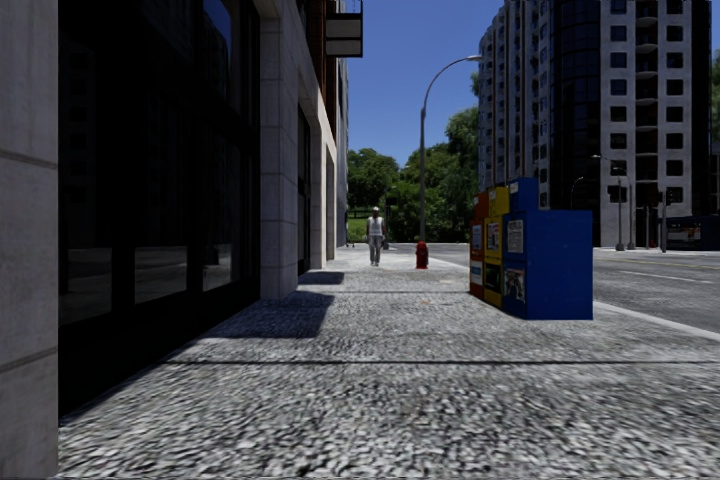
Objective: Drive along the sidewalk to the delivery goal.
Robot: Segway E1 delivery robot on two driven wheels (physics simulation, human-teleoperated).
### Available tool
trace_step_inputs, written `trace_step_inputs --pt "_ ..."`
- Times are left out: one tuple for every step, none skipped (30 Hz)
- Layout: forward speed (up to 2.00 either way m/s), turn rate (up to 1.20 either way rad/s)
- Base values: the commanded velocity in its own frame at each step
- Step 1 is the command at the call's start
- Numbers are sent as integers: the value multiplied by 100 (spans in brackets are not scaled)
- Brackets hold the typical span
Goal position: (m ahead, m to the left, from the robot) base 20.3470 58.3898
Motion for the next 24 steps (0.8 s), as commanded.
trace_step_inputs --pt "200 23" --pt "200 23" --pt "200 23" --pt "200 23" --pt "200 23" --pt "200 23" --pt "200 23" --pt "200 23" --pt "200 17" --pt "200 12" --pt "200 11" --pt "200 11" --pt "200 11" --pt "200 12" --pt "200 12" --pt "200 12" --pt "200 12" --pt "200 13" --pt "200 0" --pt "200 0" --pt "200 0" --pt "200 0" --pt "200 0" --pt "200 0"
